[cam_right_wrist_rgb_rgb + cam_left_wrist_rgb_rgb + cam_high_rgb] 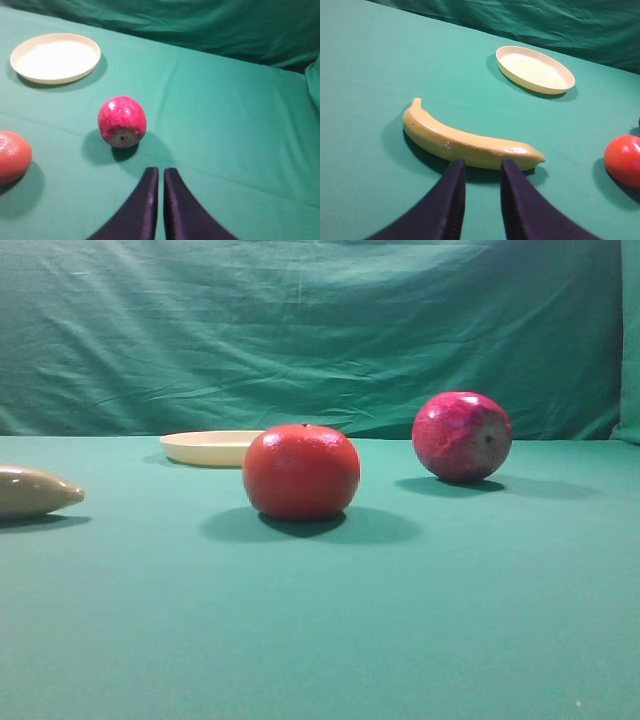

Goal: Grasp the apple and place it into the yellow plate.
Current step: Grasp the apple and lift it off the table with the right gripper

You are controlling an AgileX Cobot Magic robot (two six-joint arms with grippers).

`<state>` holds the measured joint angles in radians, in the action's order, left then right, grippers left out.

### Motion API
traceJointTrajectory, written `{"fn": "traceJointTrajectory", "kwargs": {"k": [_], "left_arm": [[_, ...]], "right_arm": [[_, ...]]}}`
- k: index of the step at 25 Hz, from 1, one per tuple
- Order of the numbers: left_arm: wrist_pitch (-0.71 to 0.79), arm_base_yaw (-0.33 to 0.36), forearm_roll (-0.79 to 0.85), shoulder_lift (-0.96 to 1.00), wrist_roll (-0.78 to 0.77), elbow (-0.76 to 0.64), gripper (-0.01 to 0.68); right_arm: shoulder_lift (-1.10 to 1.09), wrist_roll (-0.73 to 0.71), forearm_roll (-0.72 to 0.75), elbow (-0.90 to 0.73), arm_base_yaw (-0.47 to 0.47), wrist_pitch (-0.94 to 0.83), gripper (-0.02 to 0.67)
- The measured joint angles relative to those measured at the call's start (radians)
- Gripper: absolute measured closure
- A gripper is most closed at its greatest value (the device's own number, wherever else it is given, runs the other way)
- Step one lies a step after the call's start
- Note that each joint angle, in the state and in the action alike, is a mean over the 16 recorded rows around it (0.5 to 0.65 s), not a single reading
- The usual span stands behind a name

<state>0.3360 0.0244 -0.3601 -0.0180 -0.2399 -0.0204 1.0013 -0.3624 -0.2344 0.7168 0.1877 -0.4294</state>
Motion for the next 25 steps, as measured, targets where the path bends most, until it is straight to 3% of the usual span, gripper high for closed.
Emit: {"fn": "traceJointTrajectory", "kwargs": {"k": [9, 12, 25], "left_arm": [[0.000, 0.000, 0.000, 0.000, 0.000, 0.000, 0.516], [0.000, 0.000, 0.000, 0.000, 0.000, 0.000, 0.516], [0.000, 0.000, 0.000, 0.000, 0.000, 0.000, 0.516]], "right_arm": [[0.318, -0.027, 0.003, 0.227, 0.072, -0.059, 0.644], [0.412, -0.028, 0.004, 0.286, 0.098, -0.059, 0.601], [0.687, -0.027, -0.018, 0.450, 0.131, -0.035, 0.109]]}}
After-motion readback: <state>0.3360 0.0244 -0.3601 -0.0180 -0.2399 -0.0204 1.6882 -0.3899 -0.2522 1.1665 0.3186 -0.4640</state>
